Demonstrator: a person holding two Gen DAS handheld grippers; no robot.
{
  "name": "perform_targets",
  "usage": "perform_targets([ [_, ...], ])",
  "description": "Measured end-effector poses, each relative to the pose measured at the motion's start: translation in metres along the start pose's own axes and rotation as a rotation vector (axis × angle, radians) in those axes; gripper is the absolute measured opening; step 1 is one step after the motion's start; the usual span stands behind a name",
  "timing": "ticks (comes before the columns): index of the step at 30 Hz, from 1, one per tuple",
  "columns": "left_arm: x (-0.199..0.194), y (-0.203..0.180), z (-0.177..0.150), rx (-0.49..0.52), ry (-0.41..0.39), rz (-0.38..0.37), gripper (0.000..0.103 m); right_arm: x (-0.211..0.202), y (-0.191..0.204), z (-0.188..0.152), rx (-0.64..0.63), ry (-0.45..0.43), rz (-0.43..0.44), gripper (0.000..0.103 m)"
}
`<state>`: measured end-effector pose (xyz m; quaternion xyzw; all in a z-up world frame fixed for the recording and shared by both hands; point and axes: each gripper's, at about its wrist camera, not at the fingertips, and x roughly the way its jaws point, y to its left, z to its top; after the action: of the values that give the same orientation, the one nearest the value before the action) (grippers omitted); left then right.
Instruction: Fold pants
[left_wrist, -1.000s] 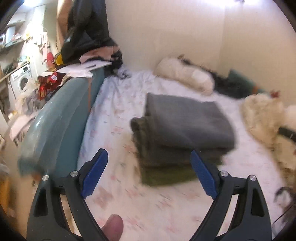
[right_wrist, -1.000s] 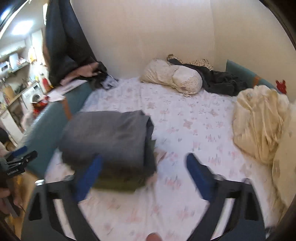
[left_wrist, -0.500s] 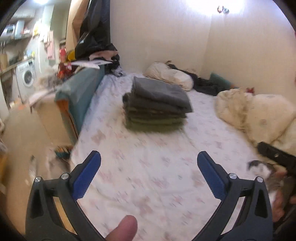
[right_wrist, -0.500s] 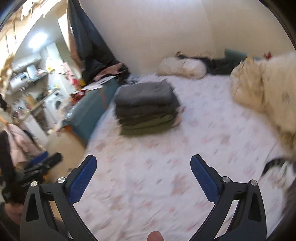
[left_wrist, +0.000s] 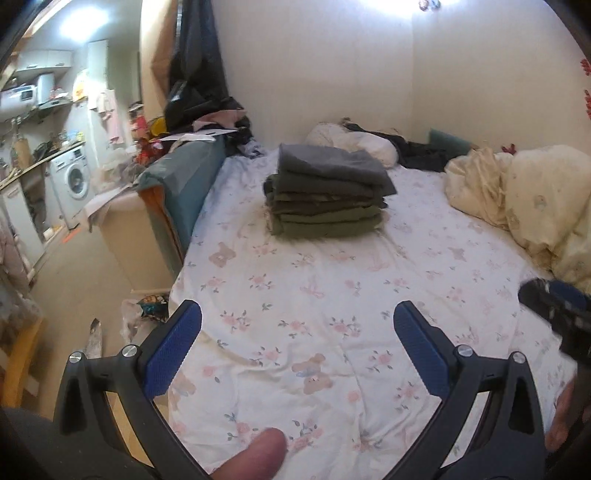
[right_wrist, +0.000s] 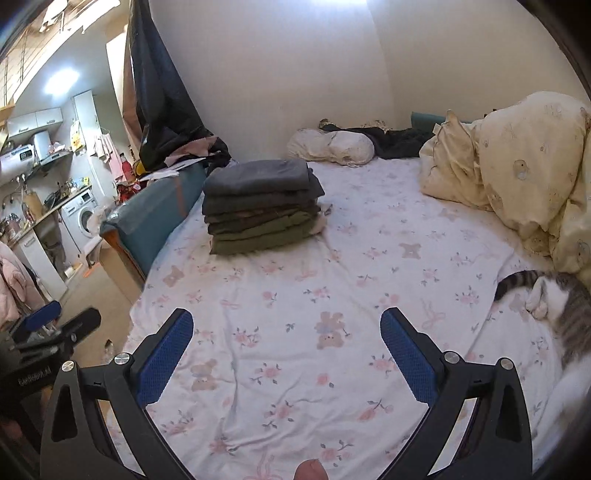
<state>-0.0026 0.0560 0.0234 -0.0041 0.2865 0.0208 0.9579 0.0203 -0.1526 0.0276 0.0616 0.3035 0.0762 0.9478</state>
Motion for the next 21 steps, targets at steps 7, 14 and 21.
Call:
perform_targets([
  [7, 0.02, -0.007, -0.005, 0.001, 0.053, -0.012, 0.102, 0.02, 0.005, -0.008, -0.044, 0.019, -0.038, 0.103],
  [14, 0.021, 0.001, -0.005, -0.035, 0.052, -0.008, 0.102, 0.026, 0.011, -0.01, -0.067, 0.024, -0.024, 0.103],
  [21, 0.02, 0.001, -0.008, -0.024, 0.048, -0.013, 0.102, 0.025, 0.015, -0.011, -0.08, 0.027, -0.014, 0.103],
])
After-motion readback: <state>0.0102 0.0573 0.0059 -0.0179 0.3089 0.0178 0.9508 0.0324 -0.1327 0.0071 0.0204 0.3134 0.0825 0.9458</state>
